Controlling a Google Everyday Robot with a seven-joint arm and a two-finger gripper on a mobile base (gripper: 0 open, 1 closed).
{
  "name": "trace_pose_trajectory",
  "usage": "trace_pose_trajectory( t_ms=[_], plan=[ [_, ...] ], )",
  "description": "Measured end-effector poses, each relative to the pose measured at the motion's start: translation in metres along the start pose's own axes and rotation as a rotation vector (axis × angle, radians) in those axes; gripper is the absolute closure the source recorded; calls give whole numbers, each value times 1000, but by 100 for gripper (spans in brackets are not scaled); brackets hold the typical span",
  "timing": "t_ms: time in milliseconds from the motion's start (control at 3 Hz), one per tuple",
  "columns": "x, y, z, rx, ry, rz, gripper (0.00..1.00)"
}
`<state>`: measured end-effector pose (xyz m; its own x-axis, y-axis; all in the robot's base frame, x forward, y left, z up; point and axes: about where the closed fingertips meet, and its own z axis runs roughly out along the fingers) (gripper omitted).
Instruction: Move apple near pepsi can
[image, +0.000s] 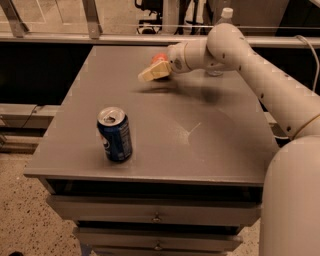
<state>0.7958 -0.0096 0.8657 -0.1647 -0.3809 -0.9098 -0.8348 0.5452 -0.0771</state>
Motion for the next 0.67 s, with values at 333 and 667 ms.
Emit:
trace_pose_trajectory(
  t_ms=[333,667],
  plan=[
    [-1,4,10,-12,-2,-2,16],
    [-1,5,7,-5,3,-11,41]
  ],
)
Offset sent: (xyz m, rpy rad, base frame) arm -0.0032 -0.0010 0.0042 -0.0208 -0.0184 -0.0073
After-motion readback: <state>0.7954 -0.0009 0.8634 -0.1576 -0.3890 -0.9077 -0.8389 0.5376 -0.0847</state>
